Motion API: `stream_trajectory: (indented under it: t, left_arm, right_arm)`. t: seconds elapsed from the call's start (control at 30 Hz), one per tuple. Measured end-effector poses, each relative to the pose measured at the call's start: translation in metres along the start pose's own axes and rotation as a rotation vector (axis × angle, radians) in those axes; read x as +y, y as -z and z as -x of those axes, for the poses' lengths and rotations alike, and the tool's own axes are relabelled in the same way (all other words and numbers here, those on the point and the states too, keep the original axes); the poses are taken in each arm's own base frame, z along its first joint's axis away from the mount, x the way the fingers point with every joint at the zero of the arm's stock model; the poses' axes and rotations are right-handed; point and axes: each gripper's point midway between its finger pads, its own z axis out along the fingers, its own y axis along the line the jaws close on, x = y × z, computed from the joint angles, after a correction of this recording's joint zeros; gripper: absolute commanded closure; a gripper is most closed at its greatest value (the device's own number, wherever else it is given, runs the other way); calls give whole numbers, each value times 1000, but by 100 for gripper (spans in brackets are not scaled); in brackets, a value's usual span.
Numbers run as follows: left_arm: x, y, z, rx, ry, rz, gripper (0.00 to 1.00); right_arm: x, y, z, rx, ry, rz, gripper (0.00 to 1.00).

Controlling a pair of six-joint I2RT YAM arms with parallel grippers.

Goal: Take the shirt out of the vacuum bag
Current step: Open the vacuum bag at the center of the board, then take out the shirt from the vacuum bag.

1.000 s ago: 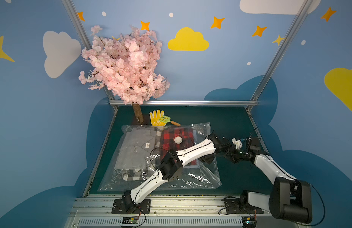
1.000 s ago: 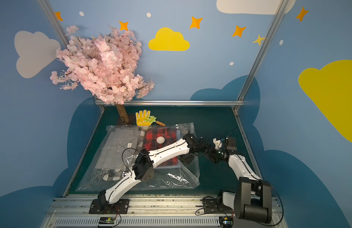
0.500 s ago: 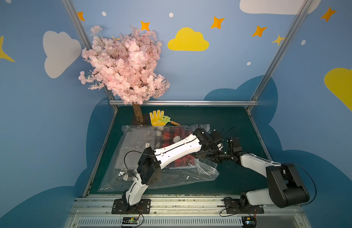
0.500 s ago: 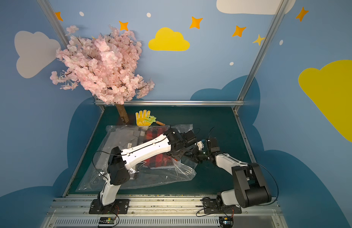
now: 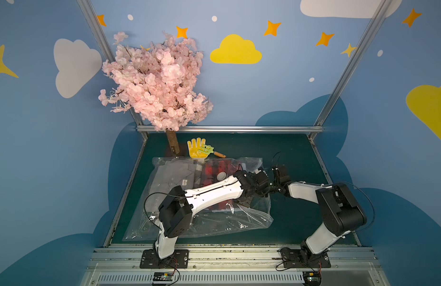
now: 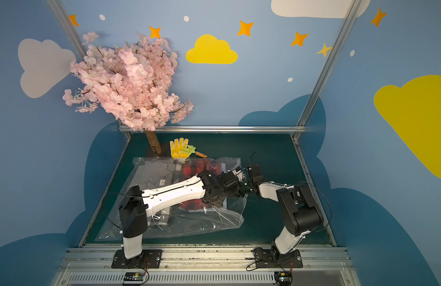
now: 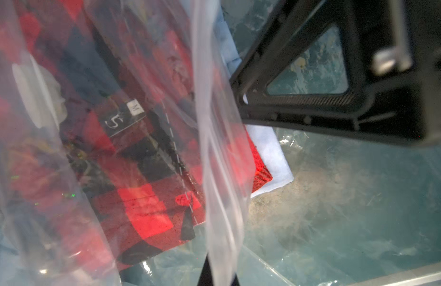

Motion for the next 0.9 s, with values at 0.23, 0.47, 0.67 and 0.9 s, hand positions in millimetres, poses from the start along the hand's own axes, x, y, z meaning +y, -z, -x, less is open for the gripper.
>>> stream_trajectory:
  t: [0.23, 0.47, 0.67, 0.9]
  left_arm:
    - [16, -6, -10, -20, 111, -68, 95]
    - [16, -22, -24, -27, 171, -108, 95]
    - [18, -27, -31, -50, 230, -145, 95]
    - [20, -25, -31, -73, 267, -176, 95]
  right_arm:
    - [-10, -21, 3, 1, 21, 1, 56]
    - [4, -32, 9, -20, 71, 52, 52]
    - [6, -39, 7, -15, 89, 59, 52]
    - [-5, -48, 12, -12, 75, 49, 53]
